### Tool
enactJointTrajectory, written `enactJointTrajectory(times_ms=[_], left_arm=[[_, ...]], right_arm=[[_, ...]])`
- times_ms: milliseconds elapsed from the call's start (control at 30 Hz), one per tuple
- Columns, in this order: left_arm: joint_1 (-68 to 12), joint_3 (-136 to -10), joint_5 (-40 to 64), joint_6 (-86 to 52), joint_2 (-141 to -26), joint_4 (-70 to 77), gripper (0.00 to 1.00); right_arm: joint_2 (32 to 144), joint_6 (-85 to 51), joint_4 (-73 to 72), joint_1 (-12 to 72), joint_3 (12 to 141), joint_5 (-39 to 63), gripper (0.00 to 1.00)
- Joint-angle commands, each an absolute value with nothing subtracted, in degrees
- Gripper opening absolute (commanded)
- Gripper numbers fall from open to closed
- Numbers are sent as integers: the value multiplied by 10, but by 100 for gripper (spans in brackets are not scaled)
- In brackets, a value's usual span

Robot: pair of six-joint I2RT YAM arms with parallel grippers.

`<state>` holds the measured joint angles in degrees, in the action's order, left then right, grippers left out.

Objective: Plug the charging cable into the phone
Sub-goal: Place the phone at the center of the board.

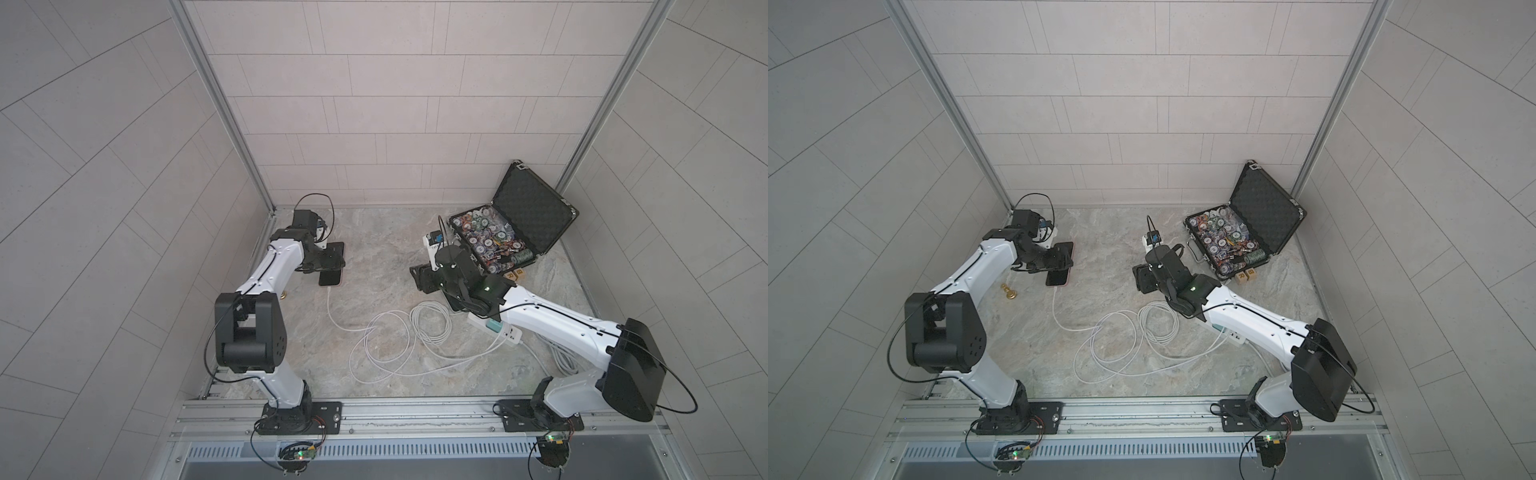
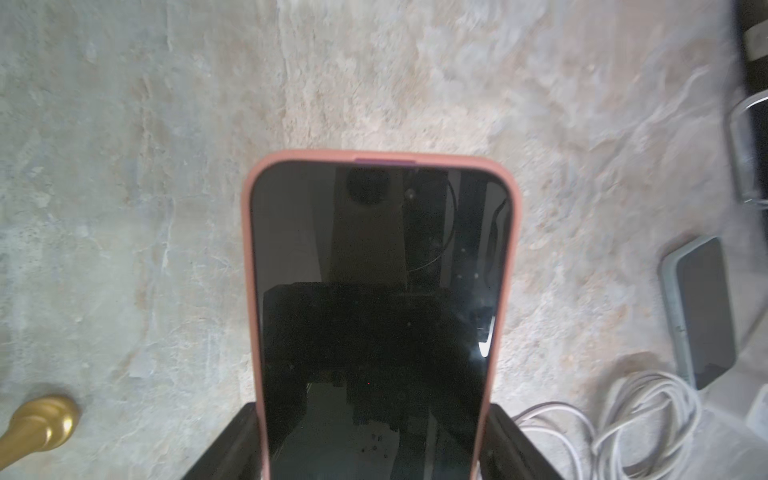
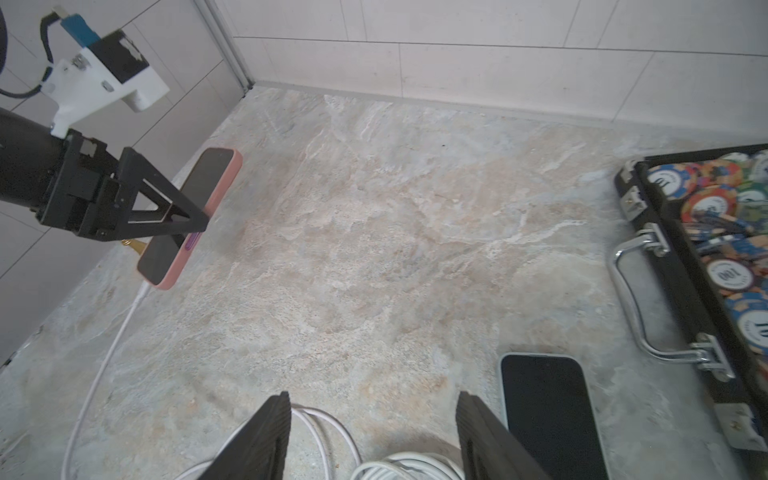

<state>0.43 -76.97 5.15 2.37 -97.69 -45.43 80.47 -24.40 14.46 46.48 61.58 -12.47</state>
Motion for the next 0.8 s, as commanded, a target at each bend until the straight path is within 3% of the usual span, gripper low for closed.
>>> enactJointTrajectory(times_ms=[0, 300, 433, 633, 767], left_arm=[[11, -808, 7, 57, -1029, -485, 27], [12, -870, -41, 28, -1149, -465, 26], [11, -879, -50, 33, -1173, -464, 30], [11, -874, -54, 38, -1185, -457, 40], [11, -870, -48, 38, -1188, -459, 58]], right_arm=[[787, -232, 167, 463, 602, -166, 66], [779, -255, 156, 463, 574, -171, 66], [777, -257, 150, 462, 562, -173, 66], [785, -291, 166, 457, 551, -216, 68], [784, -308, 182, 442, 545, -220, 70]])
